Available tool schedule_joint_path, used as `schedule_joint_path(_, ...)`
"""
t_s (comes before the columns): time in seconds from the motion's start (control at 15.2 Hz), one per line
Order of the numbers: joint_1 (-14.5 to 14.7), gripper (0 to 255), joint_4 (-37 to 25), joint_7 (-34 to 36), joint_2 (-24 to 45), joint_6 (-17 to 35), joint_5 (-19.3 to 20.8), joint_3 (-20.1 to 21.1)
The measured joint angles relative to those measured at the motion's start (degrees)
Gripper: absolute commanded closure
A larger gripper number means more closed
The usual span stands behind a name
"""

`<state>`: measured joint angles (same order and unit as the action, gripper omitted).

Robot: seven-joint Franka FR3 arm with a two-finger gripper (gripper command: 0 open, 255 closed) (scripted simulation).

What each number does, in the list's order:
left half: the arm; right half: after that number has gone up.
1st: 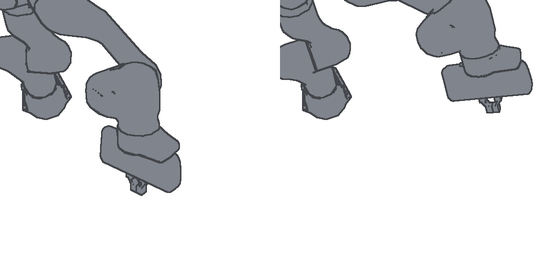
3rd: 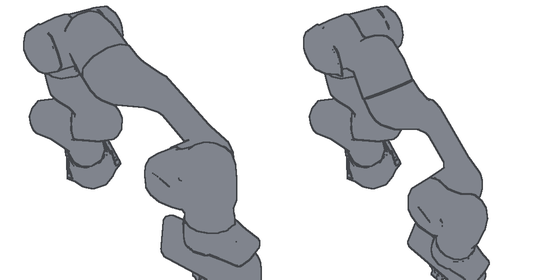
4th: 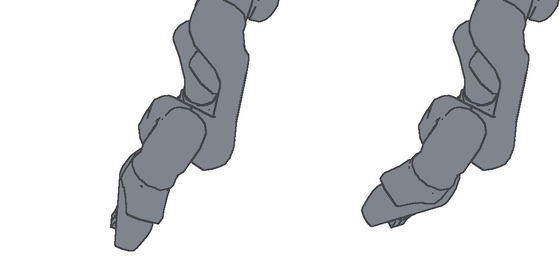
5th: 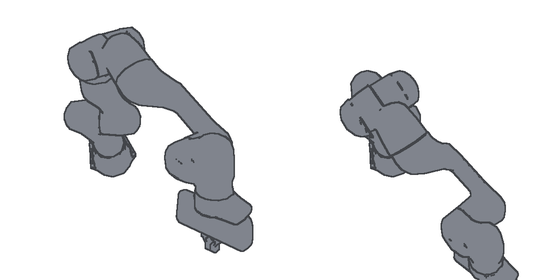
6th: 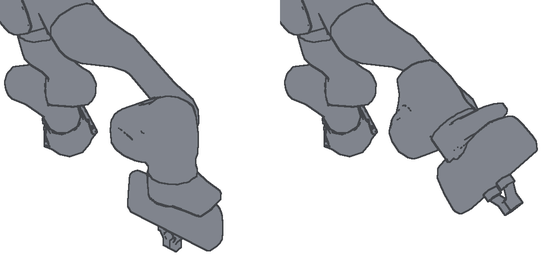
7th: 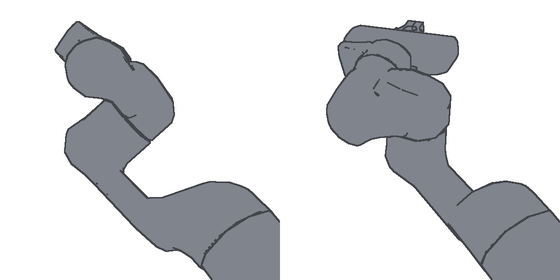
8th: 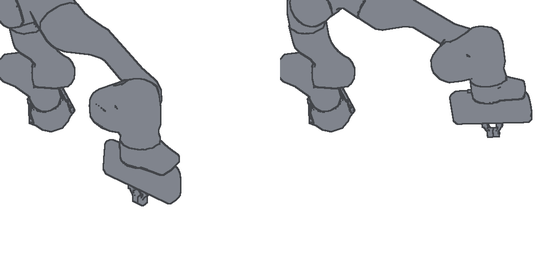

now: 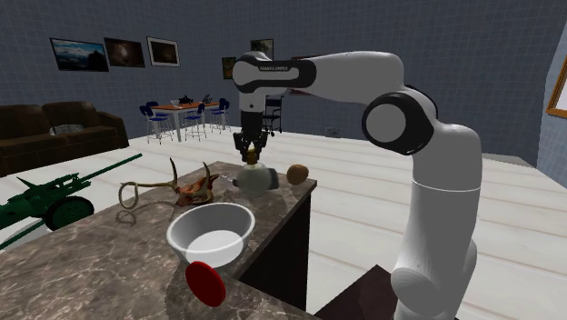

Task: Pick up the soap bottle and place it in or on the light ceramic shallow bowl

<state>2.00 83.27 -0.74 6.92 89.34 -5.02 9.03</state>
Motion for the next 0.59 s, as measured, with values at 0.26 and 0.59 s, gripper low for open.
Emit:
schedule_joint_path(0.26,0.13,255,-4.91,0.52,1.16,-3.72,0.17,0.08)
schedule_joint_path(0.59,0.32,255,-11.13,1.11,2.81,-8.27,0.41,0.18)
